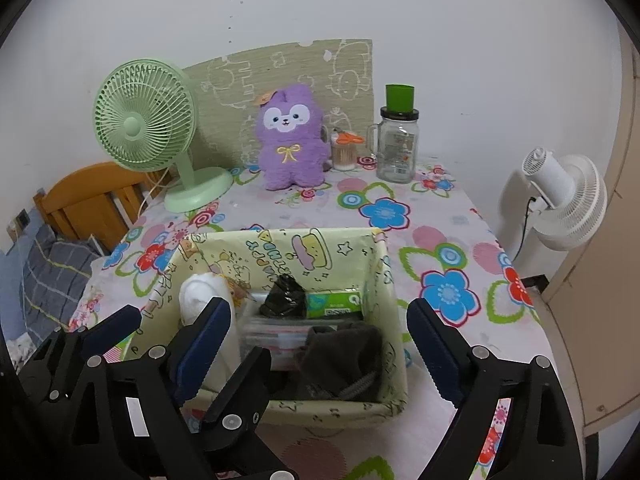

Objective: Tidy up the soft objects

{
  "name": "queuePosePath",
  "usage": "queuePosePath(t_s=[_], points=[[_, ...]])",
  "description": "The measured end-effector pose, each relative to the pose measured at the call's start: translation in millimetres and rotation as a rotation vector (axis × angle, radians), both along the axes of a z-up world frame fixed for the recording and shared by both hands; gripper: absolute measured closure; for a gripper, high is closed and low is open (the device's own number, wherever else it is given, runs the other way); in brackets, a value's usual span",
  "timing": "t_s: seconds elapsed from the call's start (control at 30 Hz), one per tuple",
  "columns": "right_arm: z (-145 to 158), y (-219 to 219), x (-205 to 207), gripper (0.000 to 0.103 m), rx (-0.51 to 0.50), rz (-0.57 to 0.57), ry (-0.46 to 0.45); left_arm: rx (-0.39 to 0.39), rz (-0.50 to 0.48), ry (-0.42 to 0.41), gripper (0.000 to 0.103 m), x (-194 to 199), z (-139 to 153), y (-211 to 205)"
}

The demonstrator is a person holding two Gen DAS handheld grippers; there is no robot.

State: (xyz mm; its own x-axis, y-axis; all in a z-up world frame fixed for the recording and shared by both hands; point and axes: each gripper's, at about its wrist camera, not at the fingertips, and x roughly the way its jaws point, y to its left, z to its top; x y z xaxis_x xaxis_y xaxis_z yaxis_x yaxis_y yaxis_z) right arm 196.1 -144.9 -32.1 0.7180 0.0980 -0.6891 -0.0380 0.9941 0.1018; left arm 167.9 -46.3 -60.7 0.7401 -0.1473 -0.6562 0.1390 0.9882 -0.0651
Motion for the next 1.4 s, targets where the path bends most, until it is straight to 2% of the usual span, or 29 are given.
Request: queuePosePath(t_s=[0.13,0.93,1.4], points=[[1.0,-2.2,-6.7,0.011,-0.012,-0.007,0.002,-0.003,-0.003,0.006,0.000,-4.3,-0.6,-0.8],[34.1,-20.4,-57.5,0.011,-0.017,-0.056,-0.088,0.020,-0.010,-0.072,0.000,-50.5,30.0,0.7],[54.7,-27.2,-89.3,0.011,-0.013,-0.070,-0.140,0.019,0.015,-0.128,0.000,-77.8,46.1,14.8]])
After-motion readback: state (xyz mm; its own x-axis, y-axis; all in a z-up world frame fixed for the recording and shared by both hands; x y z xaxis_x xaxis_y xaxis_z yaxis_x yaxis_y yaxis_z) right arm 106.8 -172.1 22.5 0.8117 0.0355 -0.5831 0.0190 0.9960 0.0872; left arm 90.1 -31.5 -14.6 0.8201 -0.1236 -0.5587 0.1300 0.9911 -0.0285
